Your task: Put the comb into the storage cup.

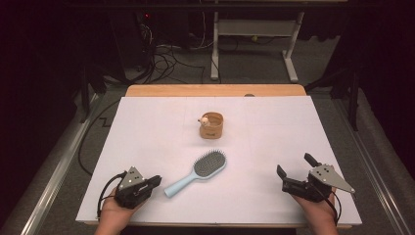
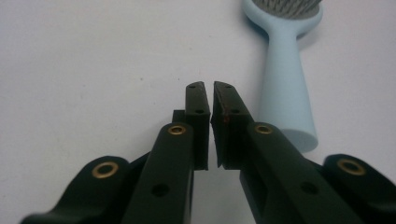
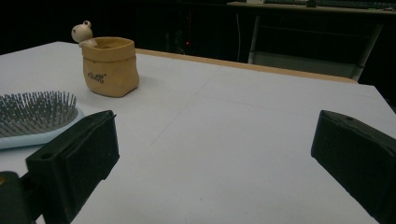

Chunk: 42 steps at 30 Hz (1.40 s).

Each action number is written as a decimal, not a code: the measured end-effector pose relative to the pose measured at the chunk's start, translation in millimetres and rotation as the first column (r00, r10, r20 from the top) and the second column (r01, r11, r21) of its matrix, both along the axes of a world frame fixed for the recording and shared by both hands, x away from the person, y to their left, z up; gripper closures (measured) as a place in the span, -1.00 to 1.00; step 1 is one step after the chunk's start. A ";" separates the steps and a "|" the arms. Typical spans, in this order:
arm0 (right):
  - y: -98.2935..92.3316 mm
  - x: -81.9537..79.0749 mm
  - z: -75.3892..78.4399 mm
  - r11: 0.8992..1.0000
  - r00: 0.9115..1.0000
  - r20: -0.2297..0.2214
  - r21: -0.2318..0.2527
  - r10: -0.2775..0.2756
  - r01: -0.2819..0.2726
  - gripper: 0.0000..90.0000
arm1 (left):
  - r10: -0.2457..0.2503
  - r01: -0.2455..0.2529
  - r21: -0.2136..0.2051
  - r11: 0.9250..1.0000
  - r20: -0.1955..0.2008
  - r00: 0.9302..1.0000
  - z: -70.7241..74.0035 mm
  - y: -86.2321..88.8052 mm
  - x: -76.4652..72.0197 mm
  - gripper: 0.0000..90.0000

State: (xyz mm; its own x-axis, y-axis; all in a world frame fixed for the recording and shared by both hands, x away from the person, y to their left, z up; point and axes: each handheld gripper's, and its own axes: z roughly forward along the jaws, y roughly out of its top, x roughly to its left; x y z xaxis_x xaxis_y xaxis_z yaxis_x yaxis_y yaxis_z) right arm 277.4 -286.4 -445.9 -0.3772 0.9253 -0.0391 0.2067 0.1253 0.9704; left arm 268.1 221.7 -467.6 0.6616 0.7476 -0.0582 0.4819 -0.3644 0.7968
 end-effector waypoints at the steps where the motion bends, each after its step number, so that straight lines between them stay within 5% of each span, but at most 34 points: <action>1: 0.0 0.0 0.0 1.000 1.000 0.000 0.000 0.000 0.000 -0.96 | 0.004 -0.004 -0.008 1.000 0.006 1.000 0.5 0.9 0.0 0.83; 6: 0.3 0.1 -0.2 1.000 1.000 0.000 0.000 0.000 0.000 -0.96 | 0.012 -0.010 -0.040 0.999 0.040 0.999 0.9 4.5 -0.1 0.61; 13: 1.0 0.5 -0.5 1.000 1.000 -0.001 -0.003 0.004 -0.004 -0.96 | 0.032 -0.025 -0.102 0.995 0.073 0.997 0.1 11.9 2.6 0.01; 21: 2.4 0.6 0.0 1.000 1.000 0.003 -0.010 0.007 -0.007 -0.96 | 0.047 -0.036 -0.116 0.993 0.090 0.995 1.3 11.4 5.5 -0.49; 27: 3.2 0.6 -0.2 1.000 1.000 0.003 -0.013 0.011 -0.011 -0.96 | 0.058 -0.037 -0.143 0.989 0.143 0.988 1.4 11.1 5.3 -0.67; 35: 4.3 0.0 0.0 1.000 1.000 0.006 -0.016 0.015 -0.015 -0.96 | 0.069 -0.048 -0.148 0.988 0.144 0.987 1.4 7.7 8.1 -1.00; 42: 5.4 -1.0 0.2 1.000 1.000 0.009 -0.021 0.015 -0.015 -0.96 | 0.046 -0.025 -0.142 0.990 0.148 0.988 1.8 5.6 8.9 -1.00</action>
State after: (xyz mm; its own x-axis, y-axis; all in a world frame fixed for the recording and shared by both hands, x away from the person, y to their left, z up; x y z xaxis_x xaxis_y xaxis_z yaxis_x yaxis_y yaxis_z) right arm 276.4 -281.0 -445.7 -0.3905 0.9185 -0.0620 0.1962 0.1488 0.9692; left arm 277.1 227.2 -465.8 0.6437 0.7625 -0.0651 0.3631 -0.2294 0.9031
